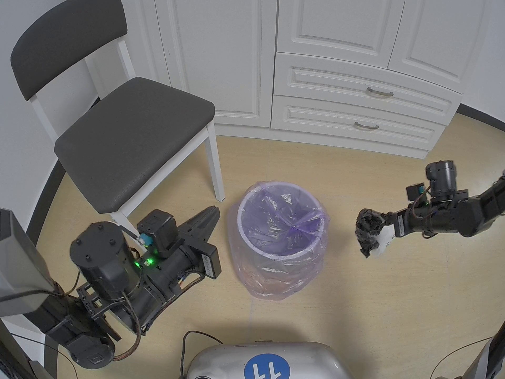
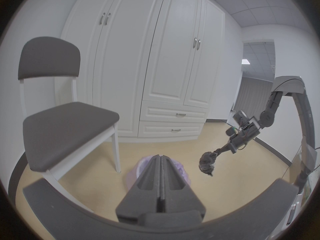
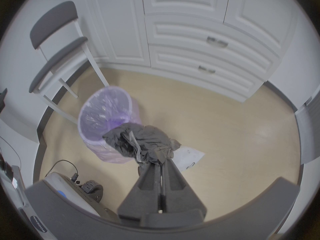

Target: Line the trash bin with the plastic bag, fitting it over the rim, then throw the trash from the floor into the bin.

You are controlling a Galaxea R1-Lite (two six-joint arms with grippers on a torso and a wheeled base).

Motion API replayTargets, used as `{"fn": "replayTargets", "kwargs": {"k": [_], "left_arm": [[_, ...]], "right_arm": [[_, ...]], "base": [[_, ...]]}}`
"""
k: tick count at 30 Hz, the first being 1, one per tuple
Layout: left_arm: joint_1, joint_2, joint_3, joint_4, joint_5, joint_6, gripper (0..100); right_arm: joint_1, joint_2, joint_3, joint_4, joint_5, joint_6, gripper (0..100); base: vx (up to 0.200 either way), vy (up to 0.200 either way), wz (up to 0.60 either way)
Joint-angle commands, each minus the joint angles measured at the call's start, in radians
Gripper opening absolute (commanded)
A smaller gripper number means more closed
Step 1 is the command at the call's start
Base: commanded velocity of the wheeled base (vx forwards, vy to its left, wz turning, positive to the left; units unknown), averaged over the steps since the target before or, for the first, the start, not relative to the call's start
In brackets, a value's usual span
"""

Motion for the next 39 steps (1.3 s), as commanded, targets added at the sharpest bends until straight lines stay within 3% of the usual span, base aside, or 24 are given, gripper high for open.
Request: {"fn": "replayTargets", "kwargs": {"k": [1,9,13,18,25,26,32,34,36,39], "left_arm": [[0.005,-0.135,0.024,0.0,0.002,0.049,0],[0.009,-0.182,0.019,0.0,0.002,0.056,0],[0.008,-0.188,0.011,0.0,0.002,0.056,0],[0.035,-0.194,0.005,0.0,0.002,0.073,0],[0.124,-0.234,0.002,0.0,0.002,0.136,0],[0.158,-0.257,0.001,0.0,0.0,0.15,0],[0.247,-0.299,0.01,0.0,0.0,0.222,0],[0.247,-0.299,0.01,0.0,0.0,0.222,0],[0.272,-0.332,0.011,0.0,0.002,0.274,0],[0.285,-0.346,0.015,0.0,0.002,0.305,0]], "right_arm": [[-0.001,-0.379,0.148,-0.002,-0.016,-0.035,0],[0.111,-0.481,0.179,-0.007,-0.019,-0.016,0],[0.206,-0.467,0.196,-0.09,-0.017,0.057,0],[0.344,-0.345,0.208,-0.312,-0.019,0.2,0],[0.418,-0.181,0.213,-0.576,-0.034,0.274,0],[0.447,-0.107,0.205,-0.681,-0.059,0.298,0],[0.472,0.092,0.162,-0.946,-0.093,0.326,0],[0.472,0.092,0.162,-0.946,-0.093,0.326,0],[0.472,0.221,0.121,-1.085,-0.093,0.327,0],[0.472,0.301,0.085,-1.144,-0.093,0.343,0]], "base": [[0.0,0.0,0.0],[0.0,0.0,0.0],[0.0,0.0,0.0],[0.0,0.0,0.0],[0.0,0.0,0.0],[0.0,0.0,0.0],[0.0,0.0,0.0],[0.0,0.0,0.0],[0.0,0.0,0.0],[0.0,0.0,0.0]]}}
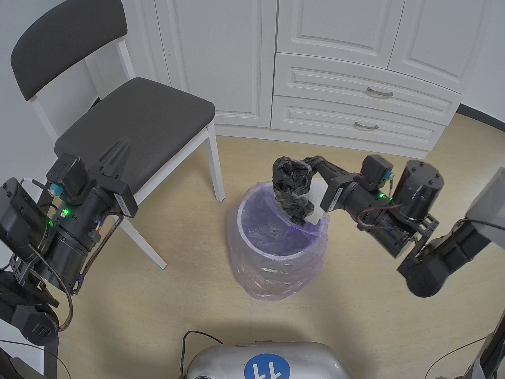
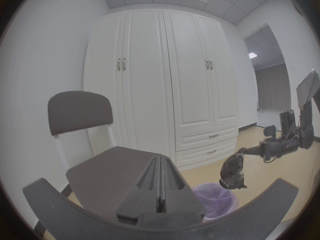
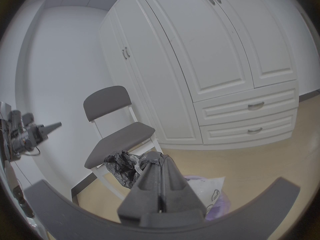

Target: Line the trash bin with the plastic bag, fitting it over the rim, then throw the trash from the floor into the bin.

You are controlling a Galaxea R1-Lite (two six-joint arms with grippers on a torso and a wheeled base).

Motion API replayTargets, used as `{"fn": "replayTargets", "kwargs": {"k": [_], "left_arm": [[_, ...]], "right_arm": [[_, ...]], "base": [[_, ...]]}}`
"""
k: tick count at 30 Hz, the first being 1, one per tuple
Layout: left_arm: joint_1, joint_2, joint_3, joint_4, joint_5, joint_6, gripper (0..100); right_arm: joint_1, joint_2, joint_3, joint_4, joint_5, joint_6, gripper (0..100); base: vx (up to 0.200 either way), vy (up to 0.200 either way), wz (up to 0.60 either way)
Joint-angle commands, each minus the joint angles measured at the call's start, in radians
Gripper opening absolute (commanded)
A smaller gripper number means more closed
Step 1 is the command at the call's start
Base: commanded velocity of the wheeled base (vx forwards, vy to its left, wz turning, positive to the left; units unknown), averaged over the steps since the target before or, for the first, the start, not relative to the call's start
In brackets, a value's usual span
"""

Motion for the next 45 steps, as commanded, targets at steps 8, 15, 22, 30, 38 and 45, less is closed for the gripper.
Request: {"fn": "replayTargets", "kwargs": {"k": [8,15,22,30,38,45], "left_arm": [[0.101,-0.095,0.003,0.0,-0.001,0.082,0],[0.103,-0.095,0.005,0.0,-0.001,0.083,0],[0.103,-0.092,0.008,0.0,-0.002,0.083,0],[0.103,-0.089,0.009,0.0,-0.002,0.083,0],[0.103,-0.092,0.009,0.0,-0.002,0.083,0],[0.103,-0.091,0.012,0.0,-0.002,0.085,0]], "right_arm": [[0.012,0.419,-0.208,-0.171,-0.006,0.131,0],[0.003,0.477,-0.26,-0.171,-0.004,0.174,0],[-0.009,0.529,-0.331,-0.171,-0.019,0.204,0],[-0.028,0.581,-0.368,-0.171,-0.021,0.209,0],[0.018,0.463,-0.285,-0.171,-0.032,0.207,0],[0.061,0.411,-0.204,-0.171,-0.035,0.183,0]], "base": [[0.0,0.0,0.0],[0.0,0.0,0.0],[0.0,0.0,0.0],[0.0,0.0,0.0],[0.0,0.0,0.0],[0.0,0.0,0.0]]}}
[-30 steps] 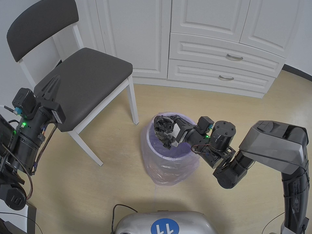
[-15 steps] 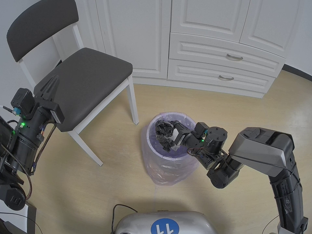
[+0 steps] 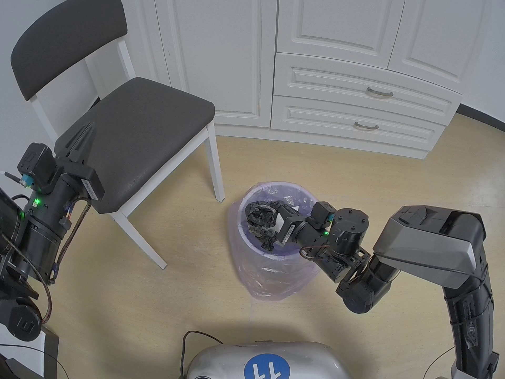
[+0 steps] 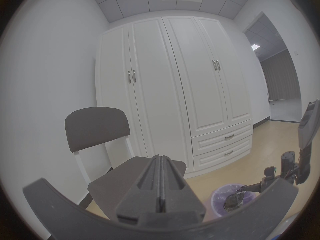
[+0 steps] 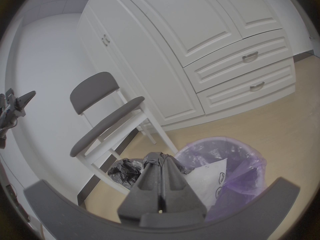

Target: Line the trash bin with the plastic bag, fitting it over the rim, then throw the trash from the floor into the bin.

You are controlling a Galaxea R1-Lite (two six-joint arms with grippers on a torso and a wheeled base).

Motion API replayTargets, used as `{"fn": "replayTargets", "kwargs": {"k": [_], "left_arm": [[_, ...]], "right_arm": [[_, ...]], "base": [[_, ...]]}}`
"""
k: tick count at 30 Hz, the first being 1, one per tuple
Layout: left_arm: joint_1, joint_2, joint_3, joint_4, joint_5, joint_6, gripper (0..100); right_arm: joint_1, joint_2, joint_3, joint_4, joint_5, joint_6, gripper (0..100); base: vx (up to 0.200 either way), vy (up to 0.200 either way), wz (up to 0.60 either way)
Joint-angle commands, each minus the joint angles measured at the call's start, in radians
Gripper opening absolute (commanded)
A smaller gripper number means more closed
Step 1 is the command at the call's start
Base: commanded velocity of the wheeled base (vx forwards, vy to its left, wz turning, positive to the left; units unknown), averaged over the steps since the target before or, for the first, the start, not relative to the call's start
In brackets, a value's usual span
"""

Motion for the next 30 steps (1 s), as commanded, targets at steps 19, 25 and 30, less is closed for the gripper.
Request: {"fn": "replayTargets", "kwargs": {"k": [19,25,30], "left_arm": [[0.0,0.002,0.008,-0.001,-0.001,0.01,0],[-0.002,0.005,0.01,-0.001,-0.001,0.01,0],[-0.002,0.008,0.011,-0.001,-0.001,0.01,0]], "right_arm": [[-0.029,0.032,-0.013,0.034,0.015,-0.008,0],[-0.048,0.095,-0.08,0.043,0.012,0.002,0],[-0.069,0.143,-0.189,-0.011,-0.032,0.012,0]], "base": [[0.0,0.0,0.0],[0.0,0.0,0.0],[0.0,0.0,0.0]]}}
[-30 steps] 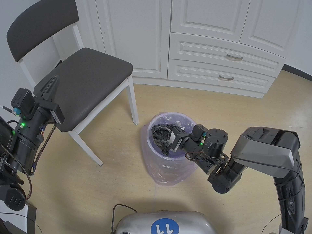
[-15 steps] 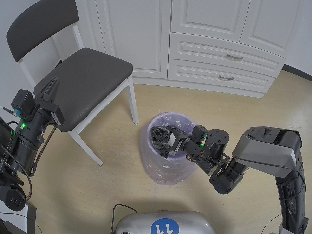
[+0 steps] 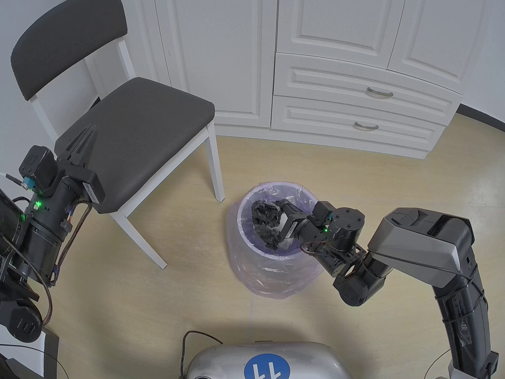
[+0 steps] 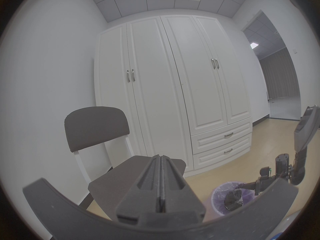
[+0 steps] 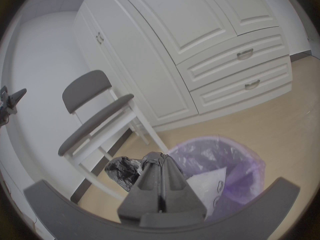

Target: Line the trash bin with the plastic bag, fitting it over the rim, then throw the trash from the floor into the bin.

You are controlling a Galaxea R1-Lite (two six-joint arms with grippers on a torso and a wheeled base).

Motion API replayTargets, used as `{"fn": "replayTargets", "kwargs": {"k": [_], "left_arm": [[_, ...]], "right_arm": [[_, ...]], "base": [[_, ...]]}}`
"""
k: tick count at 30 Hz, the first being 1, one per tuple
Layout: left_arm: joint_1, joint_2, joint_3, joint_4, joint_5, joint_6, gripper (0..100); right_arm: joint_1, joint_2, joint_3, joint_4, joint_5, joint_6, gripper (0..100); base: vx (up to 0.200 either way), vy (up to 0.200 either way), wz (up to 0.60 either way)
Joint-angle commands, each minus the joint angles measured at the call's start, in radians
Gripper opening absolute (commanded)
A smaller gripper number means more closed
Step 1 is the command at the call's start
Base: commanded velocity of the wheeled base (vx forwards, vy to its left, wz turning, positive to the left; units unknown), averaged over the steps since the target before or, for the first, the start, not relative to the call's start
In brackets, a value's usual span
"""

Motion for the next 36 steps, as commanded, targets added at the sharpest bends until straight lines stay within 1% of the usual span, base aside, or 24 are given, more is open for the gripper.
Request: {"fn": "replayTargets", "kwargs": {"k": [1,8,12,14,17,20,22,27,33,36], "left_arm": [[0.0,0.006,0.002,0.0,0.001,0.0,0],[0.0,0.005,0.002,0.0,0.001,0.0,0],[0.0,0.003,0.003,0.0,0.001,0.0,0],[0.0,0.003,0.003,0.0,0.001,0.0,0],[0.0,0.0,0.003,0.0,0.001,0.0,0],[0.0,-0.003,0.003,0.0,0.001,0.002,0],[0.0,-0.003,0.005,-0.002,0.001,0.0,0],[0.0,-0.003,0.008,0.0,0.001,0.008,0],[-0.001,0.003,0.017,0.0,-0.001,0.028,0],[-0.003,0.003,0.019,-0.002,-0.001,0.029,0]], "right_arm": [[-0.027,0.058,-0.089,-0.039,-0.034,0.006,0],[-0.049,0.035,-0.113,-0.043,-0.041,-0.003,0],[-0.034,0.005,-0.067,-0.043,-0.049,-0.006,0],[-0.011,-0.008,-0.032,-0.043,-0.049,-0.014,0],[0.008,-0.016,0.031,-0.043,-0.041,-0.054,0],[0.02,-0.01,0.092,-0.043,-0.027,-0.126,0],[0.022,0.002,0.102,-0.043,-0.015,-0.142,0],[0.003,0.038,0.068,-0.043,-0.006,-0.139,0],[-0.046,0.099,-0.044,-0.043,-0.008,-0.13,0],[-0.055,0.105,-0.053,-0.043,-0.008,-0.129,0]], "base": [[0.0,0.0,0.0],[0.0,0.0,0.0],[0.0,0.0,0.0],[0.0,0.0,0.0],[0.0,0.0,0.0],[0.0,0.0,0.0],[0.0,0.0,0.0],[0.0,0.0,0.0],[0.0,0.0,0.0],[0.0,0.0,0.0]]}}
